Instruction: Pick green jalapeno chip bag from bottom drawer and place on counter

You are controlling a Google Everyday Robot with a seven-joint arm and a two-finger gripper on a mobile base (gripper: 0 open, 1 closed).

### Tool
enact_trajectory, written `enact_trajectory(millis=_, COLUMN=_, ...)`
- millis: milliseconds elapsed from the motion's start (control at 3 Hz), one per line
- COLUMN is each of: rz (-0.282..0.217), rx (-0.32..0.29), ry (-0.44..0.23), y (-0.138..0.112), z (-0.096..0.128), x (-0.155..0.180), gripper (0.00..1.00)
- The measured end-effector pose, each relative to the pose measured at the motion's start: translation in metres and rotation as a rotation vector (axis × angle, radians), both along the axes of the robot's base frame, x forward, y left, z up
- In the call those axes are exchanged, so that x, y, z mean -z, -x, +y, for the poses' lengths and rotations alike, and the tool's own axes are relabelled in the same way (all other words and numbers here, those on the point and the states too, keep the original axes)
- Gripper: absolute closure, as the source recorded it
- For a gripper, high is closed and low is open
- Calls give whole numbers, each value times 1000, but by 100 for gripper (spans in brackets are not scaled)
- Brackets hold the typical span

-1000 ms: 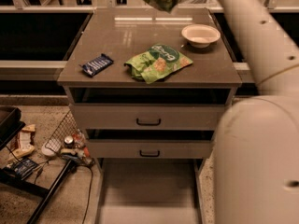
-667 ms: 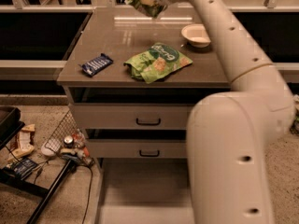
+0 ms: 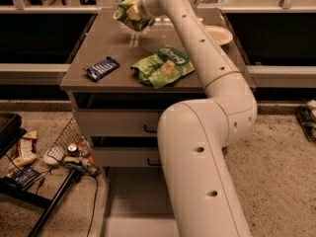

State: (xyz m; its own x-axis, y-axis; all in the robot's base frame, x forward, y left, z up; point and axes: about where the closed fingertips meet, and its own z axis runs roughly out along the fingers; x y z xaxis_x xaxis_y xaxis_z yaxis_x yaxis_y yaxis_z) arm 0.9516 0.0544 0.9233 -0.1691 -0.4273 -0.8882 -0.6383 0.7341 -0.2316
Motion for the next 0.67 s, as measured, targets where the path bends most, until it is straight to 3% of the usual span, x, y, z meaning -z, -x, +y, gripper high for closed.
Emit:
enact_trajectory(millis=333, rz=3, rx=-3, ry=0, y=-1, z=4, x=3, gripper=52)
enact_trajectory(millis=667, rz=6, rx=-5, ry=1, y=-1, z=5, x=6, gripper=29)
